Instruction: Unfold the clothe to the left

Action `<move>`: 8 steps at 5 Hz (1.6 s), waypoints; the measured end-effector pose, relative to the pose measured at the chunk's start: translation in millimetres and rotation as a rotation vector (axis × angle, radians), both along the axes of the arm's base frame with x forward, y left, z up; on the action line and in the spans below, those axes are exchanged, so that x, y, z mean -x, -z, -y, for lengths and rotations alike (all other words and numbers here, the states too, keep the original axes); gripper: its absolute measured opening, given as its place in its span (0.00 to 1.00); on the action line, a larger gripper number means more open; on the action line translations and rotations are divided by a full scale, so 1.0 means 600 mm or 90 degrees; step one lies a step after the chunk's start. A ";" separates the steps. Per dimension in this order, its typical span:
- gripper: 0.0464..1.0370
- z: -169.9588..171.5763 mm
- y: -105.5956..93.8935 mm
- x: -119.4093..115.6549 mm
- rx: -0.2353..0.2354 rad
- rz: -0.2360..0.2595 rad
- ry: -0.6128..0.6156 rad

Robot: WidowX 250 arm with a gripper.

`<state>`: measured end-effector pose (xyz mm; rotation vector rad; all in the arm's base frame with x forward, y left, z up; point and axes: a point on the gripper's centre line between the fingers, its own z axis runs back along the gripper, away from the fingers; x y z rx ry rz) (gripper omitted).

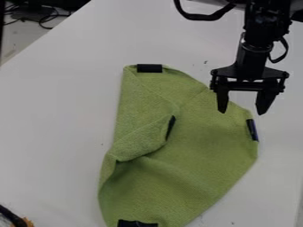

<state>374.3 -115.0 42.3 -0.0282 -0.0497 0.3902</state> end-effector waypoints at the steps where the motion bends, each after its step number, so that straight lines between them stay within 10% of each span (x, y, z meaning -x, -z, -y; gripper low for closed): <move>1: 0.96 -0.002 0.019 0.006 -0.007 -0.019 -0.002; 4: 0.96 -0.108 0.016 0.049 -0.050 -0.041 -0.075; 8: 0.95 -0.144 0.048 0.091 -0.016 -0.074 -0.137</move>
